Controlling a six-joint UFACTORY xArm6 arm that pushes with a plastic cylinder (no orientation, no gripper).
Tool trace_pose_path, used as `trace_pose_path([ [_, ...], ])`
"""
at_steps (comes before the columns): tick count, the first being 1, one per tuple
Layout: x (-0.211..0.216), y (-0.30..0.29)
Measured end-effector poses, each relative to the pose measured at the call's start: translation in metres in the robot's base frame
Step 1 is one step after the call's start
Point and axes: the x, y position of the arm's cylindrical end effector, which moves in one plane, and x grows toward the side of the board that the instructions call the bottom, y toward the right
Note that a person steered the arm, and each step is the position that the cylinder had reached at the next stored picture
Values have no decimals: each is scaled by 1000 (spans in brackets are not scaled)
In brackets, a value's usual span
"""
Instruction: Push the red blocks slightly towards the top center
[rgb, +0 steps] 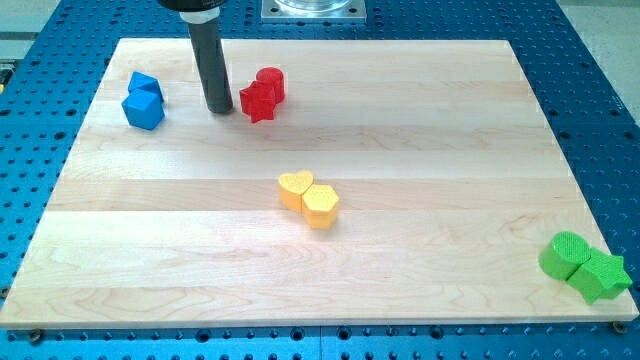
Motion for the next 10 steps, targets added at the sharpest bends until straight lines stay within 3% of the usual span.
trace_pose_path([
  [5,42,1],
  [9,-23,37],
  [10,-78,37],
])
